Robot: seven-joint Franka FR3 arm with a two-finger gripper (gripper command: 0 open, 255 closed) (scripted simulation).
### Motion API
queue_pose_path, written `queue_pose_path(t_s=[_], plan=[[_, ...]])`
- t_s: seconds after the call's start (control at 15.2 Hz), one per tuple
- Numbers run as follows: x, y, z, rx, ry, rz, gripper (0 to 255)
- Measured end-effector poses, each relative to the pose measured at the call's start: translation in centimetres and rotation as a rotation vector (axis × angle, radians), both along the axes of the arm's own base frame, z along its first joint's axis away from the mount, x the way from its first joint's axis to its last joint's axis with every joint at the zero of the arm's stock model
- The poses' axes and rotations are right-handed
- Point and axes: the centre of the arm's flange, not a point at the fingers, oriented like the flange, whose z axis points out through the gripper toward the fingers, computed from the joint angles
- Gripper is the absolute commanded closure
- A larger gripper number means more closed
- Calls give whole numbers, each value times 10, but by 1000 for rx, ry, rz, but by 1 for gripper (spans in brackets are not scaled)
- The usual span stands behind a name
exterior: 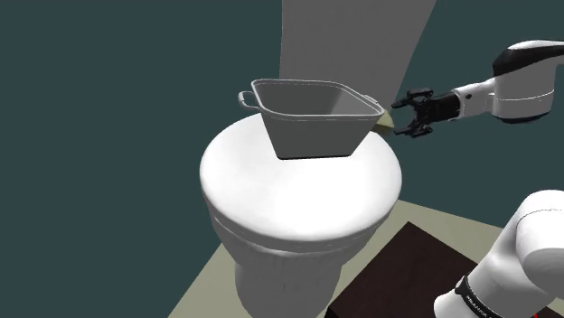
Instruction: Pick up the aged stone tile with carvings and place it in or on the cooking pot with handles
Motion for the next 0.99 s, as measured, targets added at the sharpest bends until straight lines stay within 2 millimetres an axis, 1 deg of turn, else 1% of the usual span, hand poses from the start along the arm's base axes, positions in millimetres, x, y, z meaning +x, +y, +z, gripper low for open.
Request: queue_pose_path(t_s=[0.13,0.26,0.33,0.46,0.79,0.99], plan=[[-3,-22,-28,148,-107,-82,0],[-4,-38,-65,296,-212,-165,0],[-3,-42,-78,340,-241,-193,0],[3,-42,-86,373,-261,-215,0],[25,-31,-88,384,-267,-223,0],[31,-27,-89,385,-267,-223,0]])
